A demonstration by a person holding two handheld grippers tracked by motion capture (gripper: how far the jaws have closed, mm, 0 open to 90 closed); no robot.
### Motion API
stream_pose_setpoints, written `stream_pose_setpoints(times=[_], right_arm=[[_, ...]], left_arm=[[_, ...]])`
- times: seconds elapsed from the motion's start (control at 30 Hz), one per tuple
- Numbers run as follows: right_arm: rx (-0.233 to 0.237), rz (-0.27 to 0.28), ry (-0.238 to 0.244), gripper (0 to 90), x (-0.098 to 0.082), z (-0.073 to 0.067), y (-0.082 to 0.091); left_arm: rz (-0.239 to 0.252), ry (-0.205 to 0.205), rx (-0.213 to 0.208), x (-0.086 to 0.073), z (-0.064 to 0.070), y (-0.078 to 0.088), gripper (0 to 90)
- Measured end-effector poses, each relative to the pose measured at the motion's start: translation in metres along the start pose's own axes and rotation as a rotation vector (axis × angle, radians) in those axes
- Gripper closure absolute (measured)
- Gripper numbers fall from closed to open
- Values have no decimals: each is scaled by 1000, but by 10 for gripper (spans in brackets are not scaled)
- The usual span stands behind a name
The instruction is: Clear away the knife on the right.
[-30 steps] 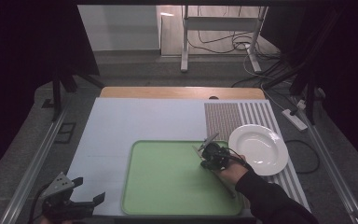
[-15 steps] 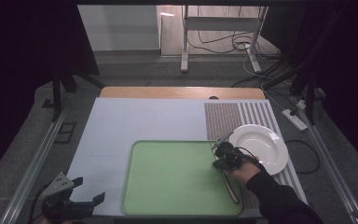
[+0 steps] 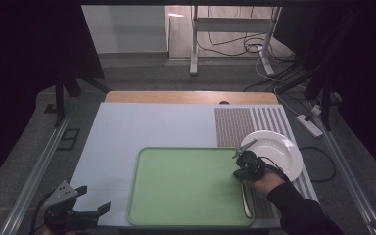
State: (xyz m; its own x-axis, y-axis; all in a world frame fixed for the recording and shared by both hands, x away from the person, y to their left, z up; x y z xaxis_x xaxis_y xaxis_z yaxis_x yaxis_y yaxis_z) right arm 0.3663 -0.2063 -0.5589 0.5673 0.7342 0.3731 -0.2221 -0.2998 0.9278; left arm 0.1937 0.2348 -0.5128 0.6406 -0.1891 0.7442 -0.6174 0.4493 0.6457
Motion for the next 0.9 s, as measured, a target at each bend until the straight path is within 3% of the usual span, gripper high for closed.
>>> stream_pose_setpoints(times=[0.07,0.17,0.37,0.4,0.5,0.63,0.67,0.9], right_arm=[[2,-1,6,900,0,0,0],[56,34,3,899,2,-5,2],[51,100,17,779,10,-11,13],[52,112,20,710,10,-13,17],[58,131,14,619,11,-15,22],[43,146,12,536,12,-15,27],[39,158,0,466,12,-16,30],[25,181,-48,314,9,-15,37]], left_arm=[[0,-1,0,0,0,0,25],[-1,-3,0,0,0,0,26],[0,-1,0,0,0,0,25],[0,-2,0,0,0,0,26],[-1,-3,0,0,0,0,25],[-1,-3,0,0,0,0,25],[-1,-3,0,0,0,0,26],[-2,-4,0,0,0,0,26]])
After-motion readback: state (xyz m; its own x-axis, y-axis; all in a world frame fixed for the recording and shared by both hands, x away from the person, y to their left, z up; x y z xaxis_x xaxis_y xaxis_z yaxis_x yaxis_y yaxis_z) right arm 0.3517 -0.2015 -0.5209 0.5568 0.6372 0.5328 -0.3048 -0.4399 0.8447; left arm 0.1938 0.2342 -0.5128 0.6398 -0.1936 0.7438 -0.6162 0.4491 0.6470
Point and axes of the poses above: each handheld gripper's, and its own axes: y roughly backward along the jaws, x roughly out of its top, z roughly to its right, the point moved 7 cm from there along -y, roughly forward along the jaws
